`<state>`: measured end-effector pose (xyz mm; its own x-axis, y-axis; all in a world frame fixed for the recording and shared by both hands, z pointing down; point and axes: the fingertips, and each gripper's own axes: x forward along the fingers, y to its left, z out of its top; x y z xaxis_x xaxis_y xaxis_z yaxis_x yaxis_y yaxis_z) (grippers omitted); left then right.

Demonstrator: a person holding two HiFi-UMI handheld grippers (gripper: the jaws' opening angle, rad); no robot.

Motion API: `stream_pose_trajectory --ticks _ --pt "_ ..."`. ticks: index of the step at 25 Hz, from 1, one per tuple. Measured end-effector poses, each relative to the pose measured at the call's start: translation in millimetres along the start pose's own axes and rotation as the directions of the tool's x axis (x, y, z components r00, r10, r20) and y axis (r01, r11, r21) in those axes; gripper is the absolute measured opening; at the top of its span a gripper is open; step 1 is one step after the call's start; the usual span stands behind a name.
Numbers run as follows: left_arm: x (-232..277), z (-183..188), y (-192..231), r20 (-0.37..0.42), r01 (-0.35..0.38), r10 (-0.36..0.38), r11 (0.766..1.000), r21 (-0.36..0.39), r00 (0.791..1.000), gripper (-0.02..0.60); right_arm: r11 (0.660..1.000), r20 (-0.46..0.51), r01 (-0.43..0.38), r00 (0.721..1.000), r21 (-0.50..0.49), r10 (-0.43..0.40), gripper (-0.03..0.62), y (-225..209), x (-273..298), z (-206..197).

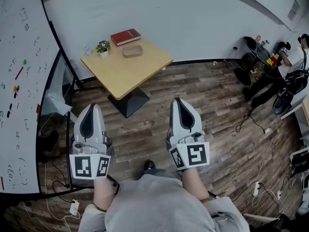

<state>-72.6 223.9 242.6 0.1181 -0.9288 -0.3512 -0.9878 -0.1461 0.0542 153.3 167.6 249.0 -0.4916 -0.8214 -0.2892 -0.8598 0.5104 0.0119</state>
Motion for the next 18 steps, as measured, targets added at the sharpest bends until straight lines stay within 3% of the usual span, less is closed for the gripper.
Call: stream_pose_trajectory --ticks 18 --pt "83.6 -37.2 -4.5 -0.008 -0.02 0.02 1.0 0.021 1.0 0.005 0.999 0.005 -0.042 0.999 0.017 0.042 0.0 -55.0 70.5 -30.6"
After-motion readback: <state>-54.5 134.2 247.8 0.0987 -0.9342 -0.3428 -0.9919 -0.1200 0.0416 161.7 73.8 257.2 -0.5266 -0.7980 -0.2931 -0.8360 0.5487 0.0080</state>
